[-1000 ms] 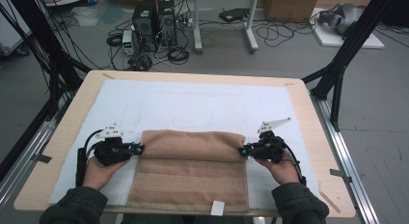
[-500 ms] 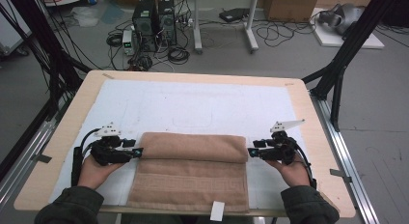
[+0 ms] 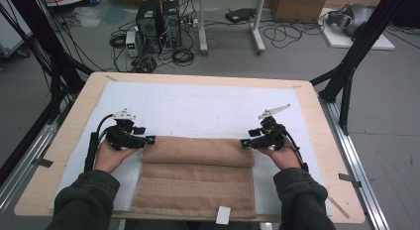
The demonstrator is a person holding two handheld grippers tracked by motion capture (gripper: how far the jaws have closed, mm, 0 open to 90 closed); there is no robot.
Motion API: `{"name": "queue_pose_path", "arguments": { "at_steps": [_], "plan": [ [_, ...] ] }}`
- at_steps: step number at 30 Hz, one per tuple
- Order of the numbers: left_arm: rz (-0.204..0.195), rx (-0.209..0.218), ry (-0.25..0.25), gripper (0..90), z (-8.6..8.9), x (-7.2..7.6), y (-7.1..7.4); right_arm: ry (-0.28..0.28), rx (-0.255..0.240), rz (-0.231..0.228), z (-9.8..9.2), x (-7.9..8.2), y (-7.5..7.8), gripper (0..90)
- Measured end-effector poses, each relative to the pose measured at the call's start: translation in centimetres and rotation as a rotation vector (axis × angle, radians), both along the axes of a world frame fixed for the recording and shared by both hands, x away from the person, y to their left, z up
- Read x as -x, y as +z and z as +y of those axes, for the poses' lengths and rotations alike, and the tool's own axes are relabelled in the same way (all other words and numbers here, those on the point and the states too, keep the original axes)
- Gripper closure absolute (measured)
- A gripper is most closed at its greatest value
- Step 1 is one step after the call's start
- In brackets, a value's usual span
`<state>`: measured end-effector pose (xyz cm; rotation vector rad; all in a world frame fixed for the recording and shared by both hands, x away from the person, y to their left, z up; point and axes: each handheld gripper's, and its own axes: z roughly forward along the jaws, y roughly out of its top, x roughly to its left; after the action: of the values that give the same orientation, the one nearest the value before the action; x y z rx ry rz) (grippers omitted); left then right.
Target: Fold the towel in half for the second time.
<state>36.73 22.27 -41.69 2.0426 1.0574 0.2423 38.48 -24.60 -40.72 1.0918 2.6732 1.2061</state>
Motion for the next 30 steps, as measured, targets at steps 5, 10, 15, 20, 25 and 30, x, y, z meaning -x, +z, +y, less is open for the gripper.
{"name": "queue_pose_path", "arguments": {
  "at_steps": [5, 10, 15, 20, 25, 30],
  "plan": [
    [0.050, 0.004, -0.056, 54.5, -0.3, -0.4, -0.8, 0.042, -0.015, 0.085, 0.5, -0.6, -1.3, 51.9],
    [0.020, -0.009, -0.097, 84.7, -0.3, 0.2, -0.2, 0.120, -0.019, 0.075, 0.7, 0.0, -0.9, 79.7],
    [-0.067, 0.025, -0.081, 85.5, 0.2, 1.8, 1.4, 0.122, -0.016, 0.013, 0.8, 1.2, 0.5, 80.4],
    [-0.148, 0.068, -0.112, 85.5, 1.0, 5.2, 3.2, 0.166, -0.058, -0.052, 0.4, 3.7, 2.5, 80.4],
    [-0.237, 0.121, -0.182, 66.4, 2.2, 11.2, 3.8, 0.282, -0.117, -0.088, -0.1, 8.5, 3.8, 70.8],
    [-0.227, 0.107, -0.172, 55.4, 2.9, 11.7, 3.9, 0.273, -0.119, -0.105, -0.5, 9.7, 3.8, 64.3]
  ]
}}
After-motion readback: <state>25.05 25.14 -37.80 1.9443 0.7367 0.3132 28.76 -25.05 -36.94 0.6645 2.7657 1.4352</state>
